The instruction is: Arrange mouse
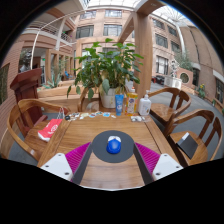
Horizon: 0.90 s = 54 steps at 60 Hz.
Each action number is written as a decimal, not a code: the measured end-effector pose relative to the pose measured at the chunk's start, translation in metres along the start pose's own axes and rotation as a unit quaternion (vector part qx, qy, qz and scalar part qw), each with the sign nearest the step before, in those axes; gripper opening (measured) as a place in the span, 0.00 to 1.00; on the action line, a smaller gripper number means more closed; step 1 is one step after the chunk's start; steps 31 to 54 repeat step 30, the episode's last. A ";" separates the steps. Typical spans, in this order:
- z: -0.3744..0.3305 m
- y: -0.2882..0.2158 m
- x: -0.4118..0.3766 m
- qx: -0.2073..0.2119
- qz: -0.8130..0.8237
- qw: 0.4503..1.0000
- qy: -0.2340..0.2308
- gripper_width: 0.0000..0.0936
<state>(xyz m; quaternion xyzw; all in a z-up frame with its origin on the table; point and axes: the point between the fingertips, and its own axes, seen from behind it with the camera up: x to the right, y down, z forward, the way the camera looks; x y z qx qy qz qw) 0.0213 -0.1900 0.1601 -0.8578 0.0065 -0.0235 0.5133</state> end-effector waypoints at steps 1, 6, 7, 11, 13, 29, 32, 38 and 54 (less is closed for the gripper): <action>-0.005 0.001 -0.001 0.000 0.000 1.000 -0.001 0.92; -0.028 0.003 -0.008 0.002 -0.005 1.000 -0.003 0.92; -0.031 0.004 -0.009 0.002 -0.007 1.000 -0.003 0.91; -0.043 0.010 -0.012 0.000 -0.013 1.000 -0.004 0.91; -0.049 0.011 -0.013 0.000 -0.016 1.000 -0.005 0.91; -0.063 0.019 -0.015 -0.004 -0.018 1.000 -0.009 0.91; -0.063 0.019 -0.015 -0.003 -0.019 1.000 -0.008 0.91; -0.063 0.019 -0.015 -0.003 -0.019 1.000 -0.008 0.91; -0.063 0.019 -0.015 -0.003 -0.019 1.000 -0.008 0.91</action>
